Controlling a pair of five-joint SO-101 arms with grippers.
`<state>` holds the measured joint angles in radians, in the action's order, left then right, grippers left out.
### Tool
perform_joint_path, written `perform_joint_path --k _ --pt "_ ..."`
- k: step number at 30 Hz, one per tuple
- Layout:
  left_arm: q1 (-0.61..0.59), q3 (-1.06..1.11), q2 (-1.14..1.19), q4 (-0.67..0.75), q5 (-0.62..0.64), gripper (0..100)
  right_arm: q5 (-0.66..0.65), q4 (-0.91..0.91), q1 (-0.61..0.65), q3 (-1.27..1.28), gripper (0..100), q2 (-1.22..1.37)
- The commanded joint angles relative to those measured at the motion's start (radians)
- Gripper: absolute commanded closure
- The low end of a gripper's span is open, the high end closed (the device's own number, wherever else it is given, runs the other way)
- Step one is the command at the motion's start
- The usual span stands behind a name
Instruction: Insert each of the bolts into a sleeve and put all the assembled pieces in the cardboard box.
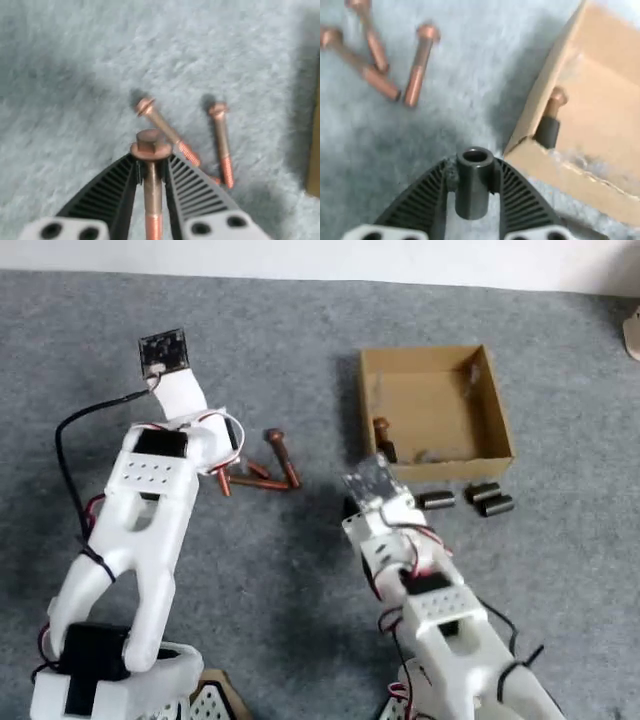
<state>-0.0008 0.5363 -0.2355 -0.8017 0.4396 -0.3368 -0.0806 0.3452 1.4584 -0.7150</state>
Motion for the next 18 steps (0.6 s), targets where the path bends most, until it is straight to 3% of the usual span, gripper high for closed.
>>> perform_joint_path --k 1,9,12,15,18 --pt "0.042 0.05 -0.087 0.149 -0.011 99 0.114 -0.171 0.008 0.067 99.4 -0.096" --pt "0.162 0.349 -0.374 0.48 0.041 99 0.189 -0.309 0.065 0.242 99.4 -0.283" --pt "0.199 0.39 -0.487 0.497 0.109 99 0.153 -0.318 0.117 0.317 99.4 -0.349" --pt "0.246 0.415 -0.584 0.494 0.107 99 0.049 -0.262 0.127 0.351 99.4 -0.398" --pt "0.298 0.458 -0.664 0.494 0.107 99 0.029 -0.225 0.127 0.351 99.4 -0.41"
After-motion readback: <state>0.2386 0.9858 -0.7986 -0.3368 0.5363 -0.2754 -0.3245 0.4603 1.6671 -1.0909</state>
